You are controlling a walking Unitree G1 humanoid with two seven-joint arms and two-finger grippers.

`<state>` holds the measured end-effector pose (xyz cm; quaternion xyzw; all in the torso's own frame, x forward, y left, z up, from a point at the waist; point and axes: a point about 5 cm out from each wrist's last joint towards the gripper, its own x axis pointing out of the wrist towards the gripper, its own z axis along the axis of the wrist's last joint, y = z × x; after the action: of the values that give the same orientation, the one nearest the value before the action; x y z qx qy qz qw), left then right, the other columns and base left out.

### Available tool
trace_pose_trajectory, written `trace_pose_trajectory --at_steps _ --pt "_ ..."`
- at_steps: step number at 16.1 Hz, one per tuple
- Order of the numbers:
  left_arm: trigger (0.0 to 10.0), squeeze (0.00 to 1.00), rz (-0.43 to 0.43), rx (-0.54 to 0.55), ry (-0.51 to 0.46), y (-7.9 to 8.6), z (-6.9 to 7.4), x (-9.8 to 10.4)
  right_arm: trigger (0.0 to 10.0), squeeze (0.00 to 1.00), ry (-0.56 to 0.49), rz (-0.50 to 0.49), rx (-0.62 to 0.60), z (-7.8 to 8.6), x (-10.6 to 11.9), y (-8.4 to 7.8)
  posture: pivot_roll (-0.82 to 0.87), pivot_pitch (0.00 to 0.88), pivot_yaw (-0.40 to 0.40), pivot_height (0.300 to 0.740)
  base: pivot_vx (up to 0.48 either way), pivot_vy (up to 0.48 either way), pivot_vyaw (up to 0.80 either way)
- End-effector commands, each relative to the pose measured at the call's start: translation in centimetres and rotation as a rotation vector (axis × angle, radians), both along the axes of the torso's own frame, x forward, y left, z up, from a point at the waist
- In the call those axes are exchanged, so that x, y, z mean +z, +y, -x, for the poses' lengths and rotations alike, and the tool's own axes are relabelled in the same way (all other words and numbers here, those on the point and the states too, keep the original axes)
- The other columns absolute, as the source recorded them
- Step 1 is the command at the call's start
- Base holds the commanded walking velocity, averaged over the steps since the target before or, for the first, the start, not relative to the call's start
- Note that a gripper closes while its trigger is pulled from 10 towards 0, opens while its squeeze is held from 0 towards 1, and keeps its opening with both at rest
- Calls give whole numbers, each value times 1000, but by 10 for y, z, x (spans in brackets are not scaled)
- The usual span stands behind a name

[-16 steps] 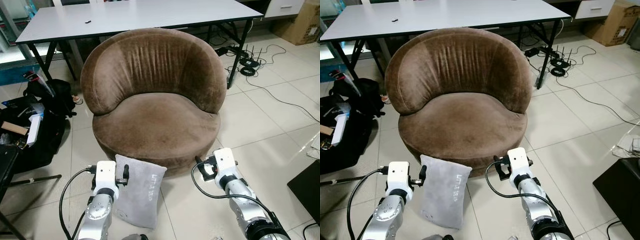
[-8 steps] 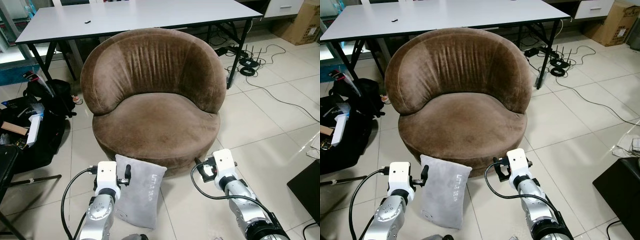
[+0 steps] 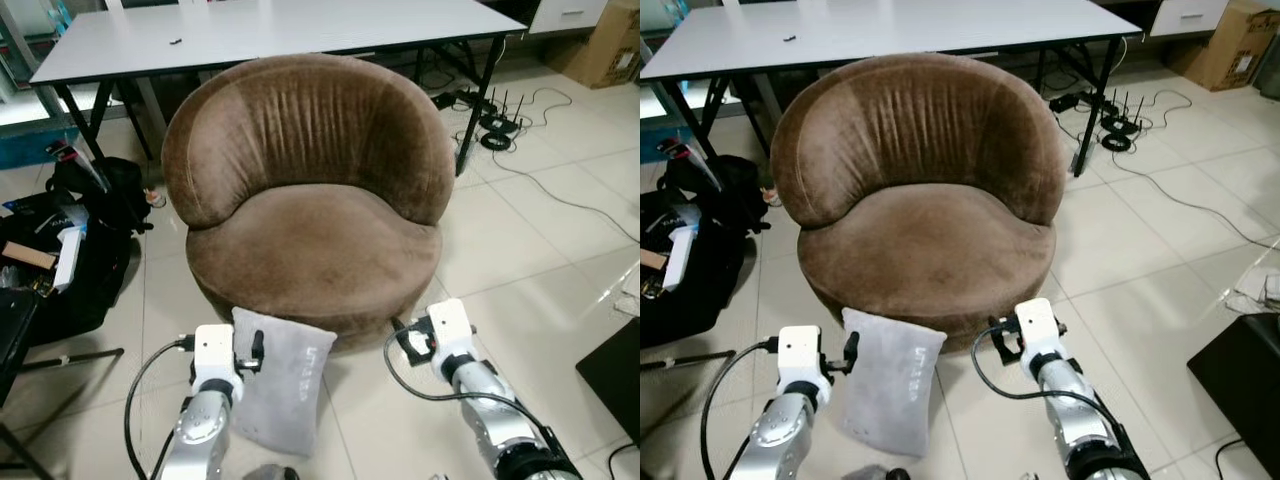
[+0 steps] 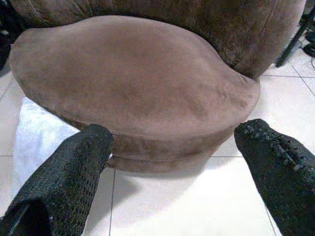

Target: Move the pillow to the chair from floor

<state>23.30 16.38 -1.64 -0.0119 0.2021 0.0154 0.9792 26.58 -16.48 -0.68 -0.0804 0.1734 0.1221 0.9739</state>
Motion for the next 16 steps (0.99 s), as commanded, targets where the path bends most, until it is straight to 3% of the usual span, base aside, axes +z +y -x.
trace_pose_trajectory --at_steps 1,5,8,12,16 --pt "10000 0 -16 -2 3 4 1 0 10000 0 1 1 9 0 0 4 -91 0 52 740 0 454 0" --pt "10000 0 -11 -9 4 2 1 0 10000 0 6 4 12 1 -1 4 -91 0 52 740 0 458 0" --pt "10000 0 26 -20 -27 0 1 3 10000 0 10 5 16 2 -2 4 -93 0 50 740 0 0 0" --pt "10000 0 13 -23 -22 0 1 3 10000 0 16 7 20 2 -3 5 -93 0 50 740 0 0 0" --pt "10000 0 -8 -36 26 0 3 -1 10000 0 10 -2 39 3 -3 7 -93 0 50 740 328 294 0"
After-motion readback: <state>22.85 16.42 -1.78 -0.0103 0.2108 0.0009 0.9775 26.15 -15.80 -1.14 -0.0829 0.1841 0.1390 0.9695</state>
